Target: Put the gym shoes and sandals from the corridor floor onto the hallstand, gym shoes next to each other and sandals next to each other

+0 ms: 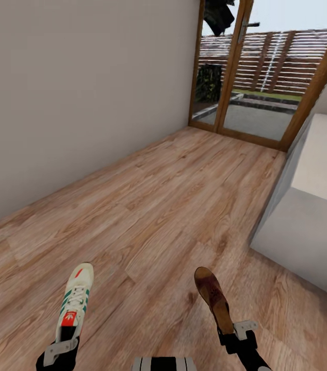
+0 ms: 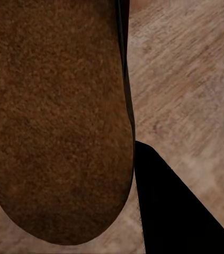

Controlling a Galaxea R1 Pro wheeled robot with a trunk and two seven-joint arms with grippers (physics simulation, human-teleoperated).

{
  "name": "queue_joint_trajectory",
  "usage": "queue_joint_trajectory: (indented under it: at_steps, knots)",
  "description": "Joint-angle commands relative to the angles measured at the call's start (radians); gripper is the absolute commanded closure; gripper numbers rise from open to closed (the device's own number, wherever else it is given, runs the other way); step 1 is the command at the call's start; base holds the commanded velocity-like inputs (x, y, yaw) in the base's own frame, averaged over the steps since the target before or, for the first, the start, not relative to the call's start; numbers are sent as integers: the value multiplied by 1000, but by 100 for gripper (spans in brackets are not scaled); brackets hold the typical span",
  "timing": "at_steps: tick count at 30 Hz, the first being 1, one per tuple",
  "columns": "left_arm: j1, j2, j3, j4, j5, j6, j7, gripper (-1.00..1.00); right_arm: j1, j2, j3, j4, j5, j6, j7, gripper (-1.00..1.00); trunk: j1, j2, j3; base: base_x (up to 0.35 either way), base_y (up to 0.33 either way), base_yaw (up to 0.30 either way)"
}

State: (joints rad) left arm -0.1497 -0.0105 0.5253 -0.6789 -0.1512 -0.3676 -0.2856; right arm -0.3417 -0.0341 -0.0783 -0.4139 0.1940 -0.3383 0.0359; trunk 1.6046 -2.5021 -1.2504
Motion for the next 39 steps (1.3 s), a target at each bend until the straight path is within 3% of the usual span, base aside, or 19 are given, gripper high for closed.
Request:
queue_joint_trajectory:
  at_steps: [1, 6, 10, 17, 29, 39]
  knots:
    - [2, -1, 8, 3, -11, -10, -7, 100, 0, 1, -9, 2, 7, -3, 4, 100, -1, 0, 5, 0, 0, 0]
    - [16, -2, 7, 12, -13, -40, -7, 100, 7, 3, -10, 52, 7, -34, 4, 100, -3, 1, 32, 0, 0, 0]
    - [21, -2, 6, 14, -13, -45, -7, 100, 9, 3, -11, 86, 7, -109, 4, 100, -5, 2, 54, 0, 0, 0]
    - [32, -2, 2, 15, -13, -48, -7, 100, 10, 6, -11, 138, 6, -185, 4, 100, -31, 51, 87, 0, 0, 0]
    - [33, -4, -2, 15, -13, -48, -7, 100, 10, 6, -11, 142, 5, -191, 5, 100, -77, 135, 143, 0, 0, 0]
    - [36, -7, -4, 13, -9, -51, -10, 100, 10, 6, -11, 142, 7, -192, 6, 100, -77, 135, 158, 88, 0, 0]
